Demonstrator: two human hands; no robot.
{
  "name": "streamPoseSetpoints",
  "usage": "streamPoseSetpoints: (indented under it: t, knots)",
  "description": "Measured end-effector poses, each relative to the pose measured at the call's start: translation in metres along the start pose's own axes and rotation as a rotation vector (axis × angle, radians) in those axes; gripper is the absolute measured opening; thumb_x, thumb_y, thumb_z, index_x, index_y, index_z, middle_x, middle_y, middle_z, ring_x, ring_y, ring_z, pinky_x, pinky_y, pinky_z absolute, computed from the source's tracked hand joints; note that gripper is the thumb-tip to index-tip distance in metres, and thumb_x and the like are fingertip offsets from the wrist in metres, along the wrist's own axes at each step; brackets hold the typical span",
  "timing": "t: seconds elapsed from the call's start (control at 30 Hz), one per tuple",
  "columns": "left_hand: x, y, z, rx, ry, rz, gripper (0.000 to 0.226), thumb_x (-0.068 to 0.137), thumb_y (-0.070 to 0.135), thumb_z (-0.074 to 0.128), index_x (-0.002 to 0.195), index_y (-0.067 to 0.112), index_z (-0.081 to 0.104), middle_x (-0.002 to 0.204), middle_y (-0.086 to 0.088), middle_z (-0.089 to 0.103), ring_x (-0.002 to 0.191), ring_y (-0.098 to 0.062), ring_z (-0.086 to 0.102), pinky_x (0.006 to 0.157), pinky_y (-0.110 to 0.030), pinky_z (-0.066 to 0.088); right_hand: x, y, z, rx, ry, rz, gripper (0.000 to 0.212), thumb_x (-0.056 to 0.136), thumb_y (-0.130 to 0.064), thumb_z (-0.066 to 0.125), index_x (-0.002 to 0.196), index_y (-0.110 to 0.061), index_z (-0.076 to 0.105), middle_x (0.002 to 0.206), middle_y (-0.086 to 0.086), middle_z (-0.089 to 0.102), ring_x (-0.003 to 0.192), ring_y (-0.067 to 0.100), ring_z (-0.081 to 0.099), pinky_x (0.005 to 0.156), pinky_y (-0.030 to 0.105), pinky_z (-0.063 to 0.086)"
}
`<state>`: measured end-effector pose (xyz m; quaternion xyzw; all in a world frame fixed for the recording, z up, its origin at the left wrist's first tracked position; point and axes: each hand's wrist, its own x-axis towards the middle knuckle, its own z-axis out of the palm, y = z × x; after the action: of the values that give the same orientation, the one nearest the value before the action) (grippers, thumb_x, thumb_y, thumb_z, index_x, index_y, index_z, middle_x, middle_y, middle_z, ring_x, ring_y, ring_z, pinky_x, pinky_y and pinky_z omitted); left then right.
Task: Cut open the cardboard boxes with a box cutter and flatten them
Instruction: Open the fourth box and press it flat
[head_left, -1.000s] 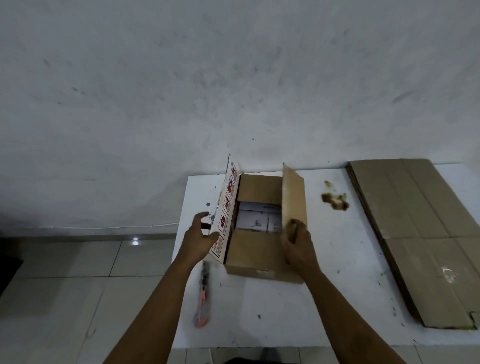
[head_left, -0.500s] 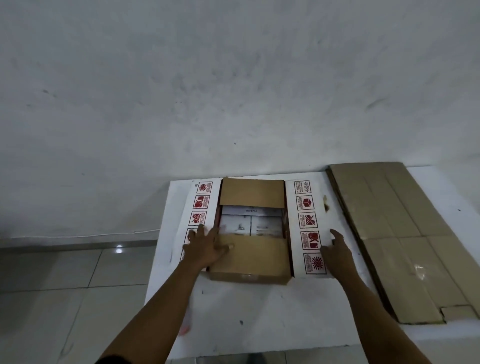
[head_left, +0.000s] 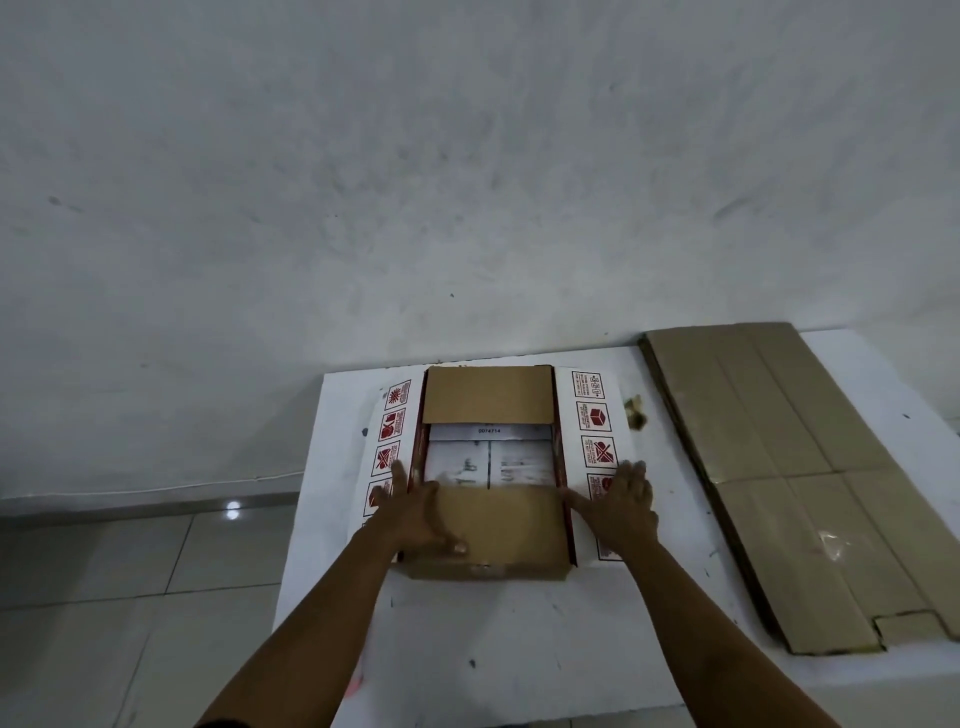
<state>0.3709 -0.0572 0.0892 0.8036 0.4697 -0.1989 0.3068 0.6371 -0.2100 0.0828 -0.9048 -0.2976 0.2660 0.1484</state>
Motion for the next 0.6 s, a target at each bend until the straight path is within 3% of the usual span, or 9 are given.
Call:
streamPoseSetpoints:
  t: [0.07, 0.17, 0.27, 0.4, 0.5, 0.6]
  knots:
    - [0.002, 0.001, 0.002, -0.026, 0.036, -0.031, 0.155, 0.026, 0.095, 0.066, 0.152, 0.024, 0.013, 0.159, -0.024, -0.020, 0.145, -0.048, -0.023, 0.119, -0.061, -0.001, 0.003, -0.004, 0.000, 0.026, -0.052, 0.016, 0.123, 0.074, -0.075, 0.066, 0.157, -0.014, -0.002, 0.164, 0.016, -0.004, 0.150, 0.041, 0.007, 0.113, 0.064, 0.023]
    - [0.001, -0.003, 0.005, -0.131, 0.090, -0.026, 0.149, 0.025, 0.086, 0.077, 0.147, 0.029, 0.013, 0.157, -0.014, -0.001, 0.144, -0.051, 0.012, 0.119, -0.058, 0.019, 0.003, -0.009, -0.008, 0.053, -0.021, 0.017, 0.114, 0.071, -0.068, 0.073, 0.154, -0.020, 0.012, 0.156, 0.017, 0.017, 0.140, 0.043, 0.028, 0.107, 0.065, 0.034]
    - [-0.006, -0.009, 0.005, -0.311, 0.160, 0.015, 0.140, 0.020, 0.084, 0.081, 0.135, 0.031, 0.020, 0.140, -0.003, 0.025, 0.131, -0.035, 0.037, 0.107, -0.052, 0.041, 0.001, -0.018, -0.022, 0.078, 0.055, -0.044, 0.106, 0.069, -0.070, 0.071, 0.150, -0.024, 0.021, 0.144, 0.012, 0.032, 0.131, 0.041, 0.039, 0.103, 0.065, 0.038]
    - [-0.020, -0.005, 0.004, -0.431, 0.252, 0.104, 0.111, 0.032, 0.065, 0.092, 0.118, 0.028, 0.033, 0.124, 0.004, 0.042, 0.113, -0.019, 0.048, 0.093, -0.040, 0.049, -0.006, -0.038, -0.044, 0.049, 0.130, -0.127, 0.106, 0.065, -0.071, 0.074, 0.148, -0.029, 0.023, 0.149, 0.013, 0.029, 0.134, 0.042, 0.035, 0.104, 0.067, 0.034]
    - [-0.032, -0.005, 0.007, -0.460, 0.386, 0.117, 0.097, 0.037, 0.070, 0.089, 0.109, 0.026, 0.042, 0.118, 0.007, 0.048, 0.106, -0.015, 0.049, 0.087, -0.037, 0.051, -0.013, -0.055, -0.061, -0.046, 0.257, -0.183, 0.109, 0.060, -0.072, 0.075, 0.148, -0.034, 0.023, 0.159, 0.013, 0.016, 0.142, 0.043, 0.023, 0.106, 0.067, 0.027]
    - [-0.046, -0.007, 0.005, -0.419, 0.490, 0.108, 0.065, 0.063, 0.079, 0.071, 0.098, 0.027, 0.051, 0.113, 0.011, 0.058, 0.098, -0.014, 0.057, 0.081, -0.037, 0.055, -0.015, -0.069, -0.073, -0.117, 0.315, -0.208, 0.109, 0.061, -0.067, 0.077, 0.149, -0.032, 0.025, 0.161, 0.014, 0.013, 0.145, 0.042, 0.018, 0.107, 0.065, 0.025]
